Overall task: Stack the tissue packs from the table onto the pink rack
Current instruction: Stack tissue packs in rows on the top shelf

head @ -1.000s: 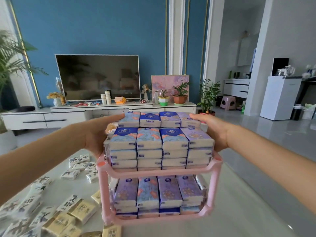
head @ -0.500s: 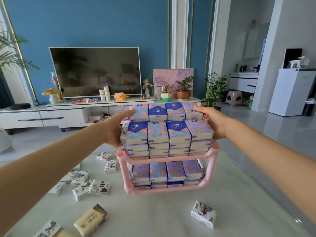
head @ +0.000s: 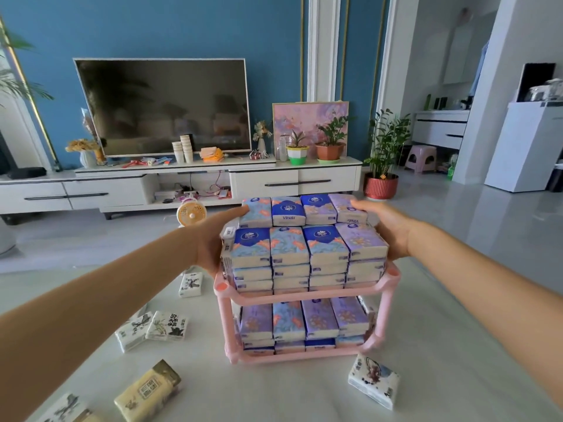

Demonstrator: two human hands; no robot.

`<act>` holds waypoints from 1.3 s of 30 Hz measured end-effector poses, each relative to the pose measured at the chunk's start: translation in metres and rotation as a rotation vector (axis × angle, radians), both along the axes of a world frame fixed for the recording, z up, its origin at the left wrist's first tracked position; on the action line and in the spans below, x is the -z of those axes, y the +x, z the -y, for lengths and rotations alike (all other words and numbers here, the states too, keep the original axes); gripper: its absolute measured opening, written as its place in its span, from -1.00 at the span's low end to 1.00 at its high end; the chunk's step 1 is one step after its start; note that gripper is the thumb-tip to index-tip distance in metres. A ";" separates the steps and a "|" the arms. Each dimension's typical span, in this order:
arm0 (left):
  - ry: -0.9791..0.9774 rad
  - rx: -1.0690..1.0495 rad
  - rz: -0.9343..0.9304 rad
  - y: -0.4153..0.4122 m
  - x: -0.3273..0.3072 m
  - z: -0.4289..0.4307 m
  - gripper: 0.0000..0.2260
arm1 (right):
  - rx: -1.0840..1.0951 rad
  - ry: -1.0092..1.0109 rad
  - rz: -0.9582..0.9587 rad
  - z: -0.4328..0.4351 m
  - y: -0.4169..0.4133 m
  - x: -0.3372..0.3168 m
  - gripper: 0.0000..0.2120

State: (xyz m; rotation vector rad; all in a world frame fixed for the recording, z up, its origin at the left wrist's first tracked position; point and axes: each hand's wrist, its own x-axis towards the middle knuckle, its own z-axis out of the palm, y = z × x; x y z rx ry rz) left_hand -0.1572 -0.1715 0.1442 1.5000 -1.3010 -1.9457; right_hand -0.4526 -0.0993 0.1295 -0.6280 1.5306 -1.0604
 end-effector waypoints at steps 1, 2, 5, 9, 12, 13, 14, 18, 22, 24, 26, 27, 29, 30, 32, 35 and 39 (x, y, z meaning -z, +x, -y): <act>0.002 0.004 0.013 0.002 -0.001 -0.004 -0.39 | -0.007 0.008 0.002 -0.001 0.002 0.000 -0.32; 0.007 0.003 0.010 0.004 -0.001 -0.005 -0.39 | -0.019 0.017 -0.007 -0.004 0.005 -0.001 -0.34; 0.009 0.005 -0.005 0.012 0.001 -0.012 -0.44 | -0.050 0.031 -0.027 -0.013 0.014 -0.005 -0.36; 0.032 0.021 -0.040 0.025 0.004 -0.022 -0.50 | -0.067 0.068 -0.033 -0.028 0.028 -0.008 -0.39; 0.057 0.039 -0.047 0.033 0.004 -0.034 -0.49 | -0.078 0.091 -0.018 -0.038 0.036 -0.009 -0.39; 0.062 0.043 -0.047 0.035 0.004 -0.038 -0.48 | -0.078 0.099 -0.012 -0.042 0.038 -0.009 -0.40; 0.064 0.047 -0.045 0.038 0.004 -0.042 -0.47 | -0.079 0.103 -0.005 -0.045 0.039 -0.009 -0.38; 0.083 0.047 -0.052 0.046 0.005 -0.056 -0.48 | -0.095 0.115 0.020 -0.060 0.046 -0.009 -0.36; 0.088 0.029 -0.051 0.051 0.005 -0.068 -0.49 | -0.098 0.101 0.048 -0.074 0.053 -0.009 -0.36; 0.090 0.025 -0.049 0.053 0.004 -0.072 -0.50 | -0.101 0.101 0.055 -0.080 0.056 -0.010 -0.35; 0.093 0.024 -0.041 0.055 0.004 -0.077 -0.48 | -0.096 0.100 0.059 -0.086 0.057 -0.010 -0.36; 0.094 0.019 -0.041 0.057 0.005 -0.078 -0.47 | -0.098 0.103 0.057 -0.089 0.059 -0.011 -0.37; 0.088 0.022 -0.041 0.059 0.006 -0.085 -0.47 | -0.104 0.096 0.058 -0.095 0.060 -0.009 -0.37; 0.083 0.023 -0.043 0.061 0.006 -0.088 -0.47 | -0.104 0.085 0.053 -0.098 0.061 -0.008 -0.35; 0.068 0.011 -0.046 0.063 0.007 -0.092 -0.46 | -0.094 0.055 0.047 -0.104 0.064 -0.008 -0.34; 0.038 -0.031 -0.063 0.066 0.007 -0.100 -0.38 | -0.067 -0.019 0.046 -0.114 0.064 -0.002 -0.20; 0.041 -0.116 -0.118 0.080 0.007 -0.109 -0.06 | 0.101 -0.188 -0.014 -0.136 0.056 0.013 -0.36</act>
